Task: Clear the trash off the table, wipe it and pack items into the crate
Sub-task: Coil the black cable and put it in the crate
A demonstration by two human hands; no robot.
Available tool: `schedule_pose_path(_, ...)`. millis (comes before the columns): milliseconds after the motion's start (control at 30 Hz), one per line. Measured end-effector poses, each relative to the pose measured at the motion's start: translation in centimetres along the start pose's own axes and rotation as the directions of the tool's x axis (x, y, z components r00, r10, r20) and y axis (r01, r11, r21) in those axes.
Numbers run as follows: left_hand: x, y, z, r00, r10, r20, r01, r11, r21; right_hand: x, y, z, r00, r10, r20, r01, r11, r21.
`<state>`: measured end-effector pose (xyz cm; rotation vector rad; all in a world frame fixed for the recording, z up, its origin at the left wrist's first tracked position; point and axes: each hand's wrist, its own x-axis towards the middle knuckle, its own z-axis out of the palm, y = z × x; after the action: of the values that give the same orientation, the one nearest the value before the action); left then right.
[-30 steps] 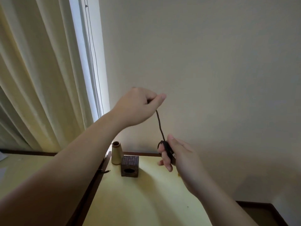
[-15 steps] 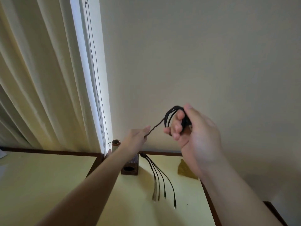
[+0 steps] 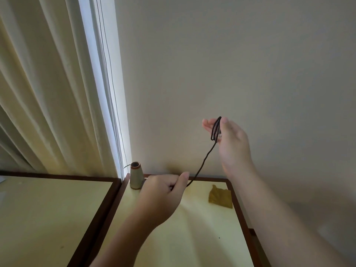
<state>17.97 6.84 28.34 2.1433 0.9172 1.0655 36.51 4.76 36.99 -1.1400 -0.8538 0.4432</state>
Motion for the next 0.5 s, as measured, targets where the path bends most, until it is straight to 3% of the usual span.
schedule_pose_path(100, 1.1, 2.6, -2.9, 0.991, 0.130, -0.026, -0.128, 0.989, 0.076, -2.1, 1.8, -0.1, 0.981, 0.085, 0.174, -0.024, 0.945, -0.326)
schedule_pose_path(167, 2.2, 4.1, -4.6, 0.980, 0.196, -0.037, -0.191, 0.976, 0.103, -4.4, 2.5, 0.3, 0.938, 0.173, 0.301, -0.047, 0.922, -0.385)
schedule_pose_path(300, 5.2, 4.5, -6.6, 0.974, 0.216, -0.062, -0.207, 0.970, 0.126, -9.3, 2.1, 1.7, 0.856, 0.280, 0.434, -0.193, 0.953, -0.233)
schedule_pose_path(500, 7.0, -0.1, -6.4, 0.998, -0.066, 0.013, 0.066, 0.998, 0.003, -11.6, 0.0, 2.3, 0.861, 0.329, 0.388, -0.373, 0.927, 0.042)
